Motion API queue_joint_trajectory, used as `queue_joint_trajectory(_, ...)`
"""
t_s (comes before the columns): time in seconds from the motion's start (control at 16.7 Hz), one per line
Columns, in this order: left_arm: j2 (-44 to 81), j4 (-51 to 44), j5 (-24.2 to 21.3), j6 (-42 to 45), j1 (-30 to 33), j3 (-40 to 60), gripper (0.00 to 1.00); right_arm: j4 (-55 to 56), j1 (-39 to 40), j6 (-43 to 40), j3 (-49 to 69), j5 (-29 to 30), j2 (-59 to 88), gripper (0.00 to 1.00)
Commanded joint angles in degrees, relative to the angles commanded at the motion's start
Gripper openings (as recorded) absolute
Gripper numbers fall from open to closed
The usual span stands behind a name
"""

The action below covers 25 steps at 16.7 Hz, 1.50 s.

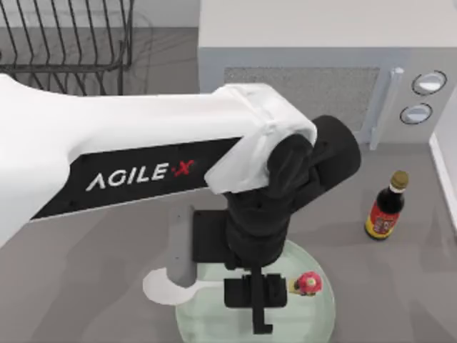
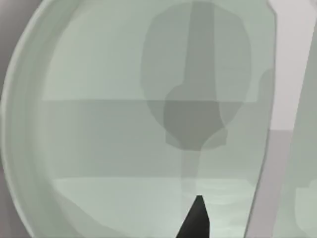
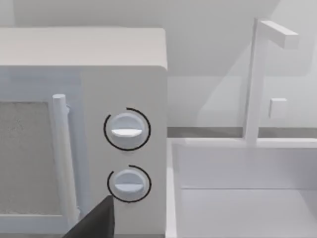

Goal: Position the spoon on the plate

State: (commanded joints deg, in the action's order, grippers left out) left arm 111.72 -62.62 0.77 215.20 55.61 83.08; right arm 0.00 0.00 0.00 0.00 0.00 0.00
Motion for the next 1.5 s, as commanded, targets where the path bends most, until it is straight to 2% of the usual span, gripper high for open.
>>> queue_joint_trajectory(0.48,-0.73,-0.37,-0.32,0.34,-0.04,-0.42,0.00,0.00,0.00,0.00,0.00,0.00,0.00,1.00)
queue_joint_trajectory(1.02,-6.29,-2.46,-2.68,3.21,3.20,-3.44,0.00,0.00,0.00,0.00,0.00,0.00,0.00,1.00)
queue_joint_trajectory(1.5,-6.65,0.44,-2.76,2.38,3.92,-3.65,0.00,0.00,0.00,0.00,0.00,0.00,0.00,1.00)
